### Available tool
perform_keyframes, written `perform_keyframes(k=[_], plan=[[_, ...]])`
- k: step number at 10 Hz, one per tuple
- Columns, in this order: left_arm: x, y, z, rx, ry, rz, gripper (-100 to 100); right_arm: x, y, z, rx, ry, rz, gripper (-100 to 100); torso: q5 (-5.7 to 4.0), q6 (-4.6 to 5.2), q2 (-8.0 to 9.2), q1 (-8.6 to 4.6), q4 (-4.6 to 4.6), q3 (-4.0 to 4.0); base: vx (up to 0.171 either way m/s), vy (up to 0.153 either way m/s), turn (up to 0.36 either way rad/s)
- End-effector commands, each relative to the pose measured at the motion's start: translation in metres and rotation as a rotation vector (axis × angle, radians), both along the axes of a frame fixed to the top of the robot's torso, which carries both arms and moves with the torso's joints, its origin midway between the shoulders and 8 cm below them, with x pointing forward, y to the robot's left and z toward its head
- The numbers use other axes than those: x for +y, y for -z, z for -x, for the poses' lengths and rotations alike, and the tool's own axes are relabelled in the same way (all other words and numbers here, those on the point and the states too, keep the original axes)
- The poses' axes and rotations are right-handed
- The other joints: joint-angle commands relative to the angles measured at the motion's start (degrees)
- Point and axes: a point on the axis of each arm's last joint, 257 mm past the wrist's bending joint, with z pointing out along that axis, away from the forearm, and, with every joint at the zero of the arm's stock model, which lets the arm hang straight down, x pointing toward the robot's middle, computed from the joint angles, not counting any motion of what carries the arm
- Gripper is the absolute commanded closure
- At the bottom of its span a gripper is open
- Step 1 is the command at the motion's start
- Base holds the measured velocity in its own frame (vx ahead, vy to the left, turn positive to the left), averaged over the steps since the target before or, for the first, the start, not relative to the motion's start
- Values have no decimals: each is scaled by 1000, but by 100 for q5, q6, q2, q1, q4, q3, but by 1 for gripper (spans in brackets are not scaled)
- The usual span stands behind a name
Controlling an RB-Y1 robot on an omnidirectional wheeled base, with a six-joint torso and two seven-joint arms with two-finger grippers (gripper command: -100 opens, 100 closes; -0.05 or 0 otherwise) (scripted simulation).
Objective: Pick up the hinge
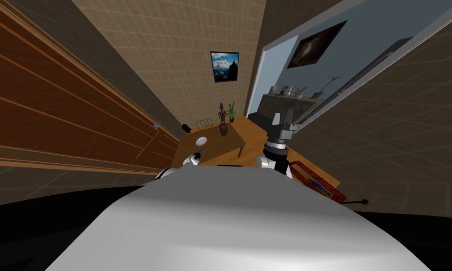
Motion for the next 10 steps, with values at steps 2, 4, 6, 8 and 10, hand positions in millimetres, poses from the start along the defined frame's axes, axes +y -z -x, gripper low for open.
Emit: perform_keyframes(k=[2,4,6,8,10], plan=[[-3,-2,-2,-1,-3,-2,100,0,0,0,0,0,0,0,-1,-1,-4,-2,0,-2,-31,16,-11],[-7,-6,-12,-6,-22,-7,100,0,0,0,0,0,0,0,-1,3,-14,-3,-1,-7,-51,36,-65],[-9,-9,-17,-10,-33,-10,100,0,0,0,0,0,0,0,-2,-2,0,1,0,0,-65,35,-40],[-10,-13,-22,-15,-45,-15,100,0,0,0,0,0,0,0,-2,0,6,-1,2,4,-78,29,-57],[-10,-13,-21,-15,-45,-14,0,0,0,0,0,0,0,0,-2,-4,-8,-5,-1,-3,-17,6,0]])
